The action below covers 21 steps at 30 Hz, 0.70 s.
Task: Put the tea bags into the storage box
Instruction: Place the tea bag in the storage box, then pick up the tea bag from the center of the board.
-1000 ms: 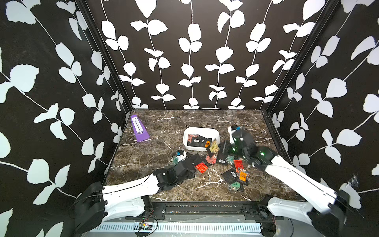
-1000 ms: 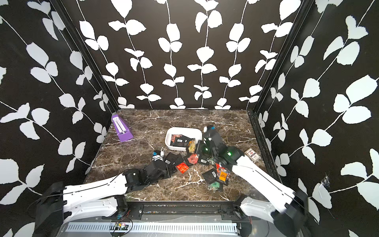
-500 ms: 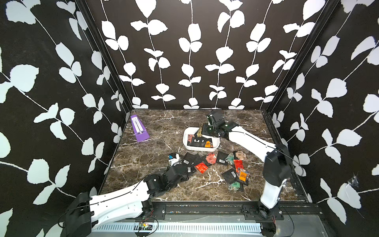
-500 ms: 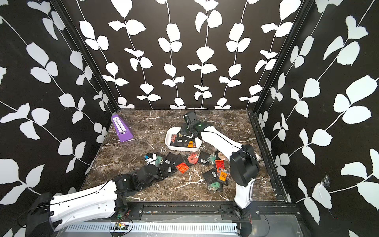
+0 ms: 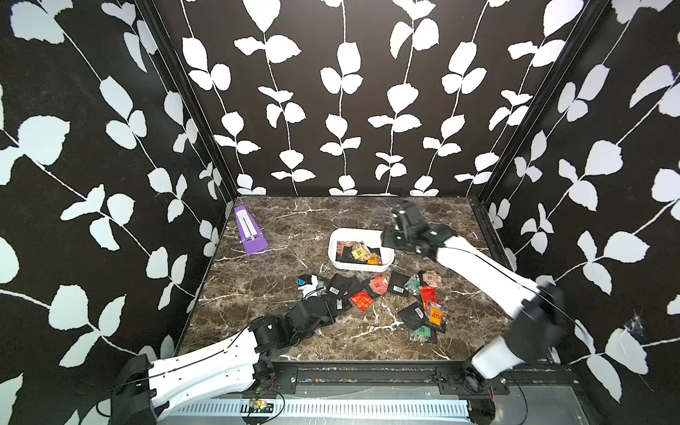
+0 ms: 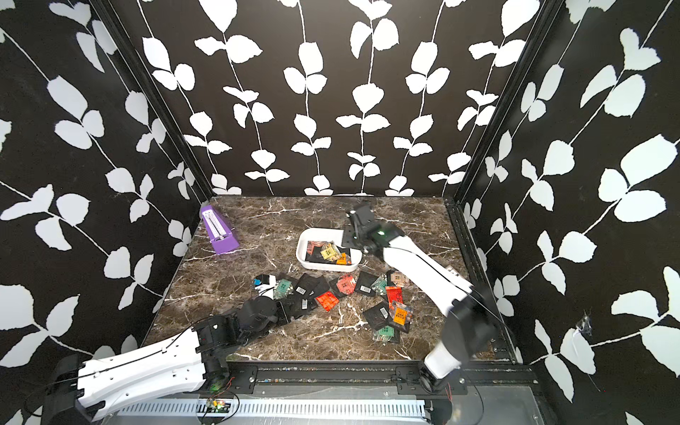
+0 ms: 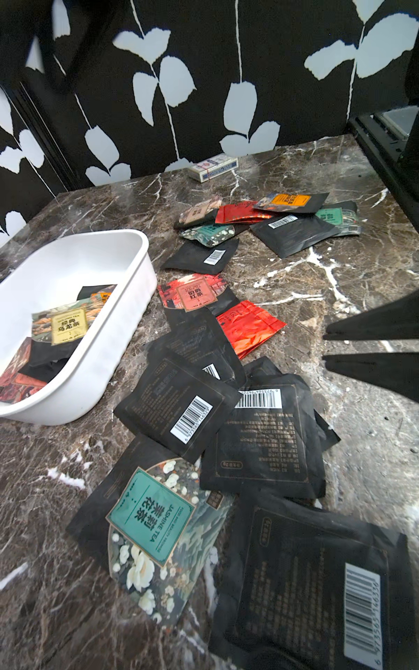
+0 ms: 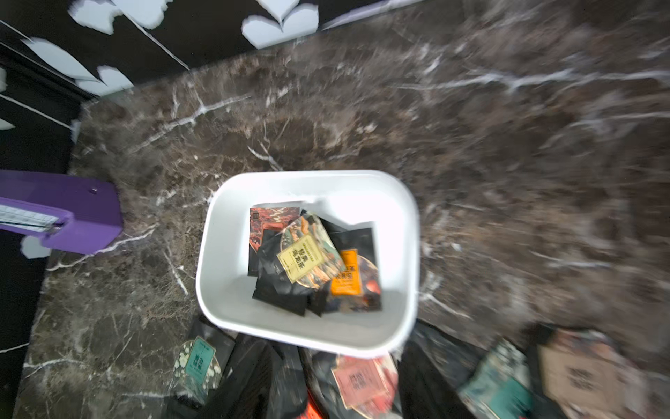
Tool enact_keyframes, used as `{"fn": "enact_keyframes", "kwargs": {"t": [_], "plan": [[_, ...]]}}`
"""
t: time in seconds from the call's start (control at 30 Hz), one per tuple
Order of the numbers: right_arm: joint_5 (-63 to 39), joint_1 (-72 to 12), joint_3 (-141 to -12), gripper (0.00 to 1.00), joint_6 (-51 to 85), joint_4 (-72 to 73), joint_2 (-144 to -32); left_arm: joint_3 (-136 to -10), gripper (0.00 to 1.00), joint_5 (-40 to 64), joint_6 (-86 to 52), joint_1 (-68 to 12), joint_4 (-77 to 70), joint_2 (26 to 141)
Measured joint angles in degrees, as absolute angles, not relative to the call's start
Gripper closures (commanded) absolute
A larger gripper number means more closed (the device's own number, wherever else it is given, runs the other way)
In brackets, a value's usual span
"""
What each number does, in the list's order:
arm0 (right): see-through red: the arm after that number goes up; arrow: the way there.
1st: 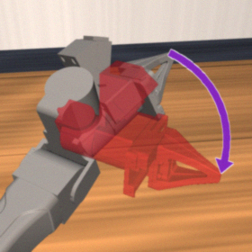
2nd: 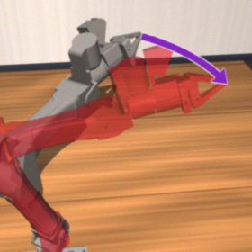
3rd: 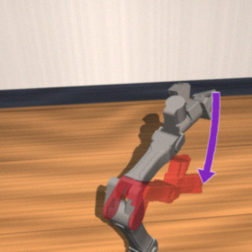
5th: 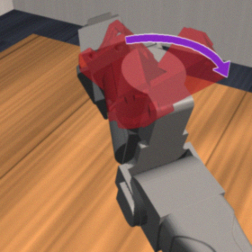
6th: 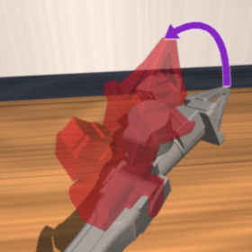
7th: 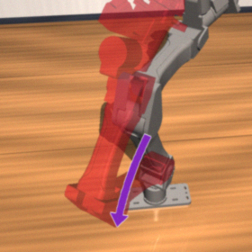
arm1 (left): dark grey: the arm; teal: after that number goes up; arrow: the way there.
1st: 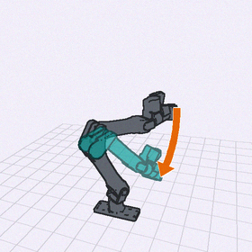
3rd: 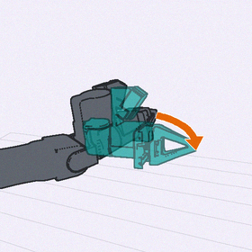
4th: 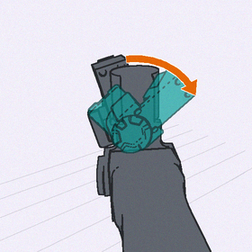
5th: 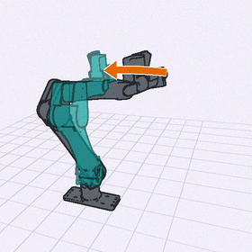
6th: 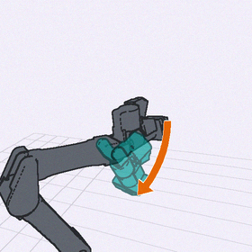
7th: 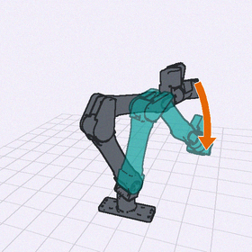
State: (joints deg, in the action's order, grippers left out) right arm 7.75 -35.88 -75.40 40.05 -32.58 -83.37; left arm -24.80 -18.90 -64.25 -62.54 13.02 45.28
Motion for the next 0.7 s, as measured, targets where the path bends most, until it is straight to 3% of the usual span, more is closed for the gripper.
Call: {"fn": "enact_keyframes", "kwargs": {"t": [0.27, 0.43, 0.7], "plan": [[9.26, -36.21, -52.93, 0.44, 47.2, -40.69, -62.41, -25.63, 0.88, -15.79, -62.65, -62.57, 5.91, 53.25], [9.89, -36.82, -41.6, 0.42, 53.89, -46.41, -59.55, -27.33, 0.88, -13.93, -62.57, -62.76, 2.28, 58.39], [11.4, -36.82, -34.0, 0.38, 59.55, -47.7, -57.91, -27.33, 0.88, -12.75, -63.22, -63.13, 0.1, 59.66]]}}
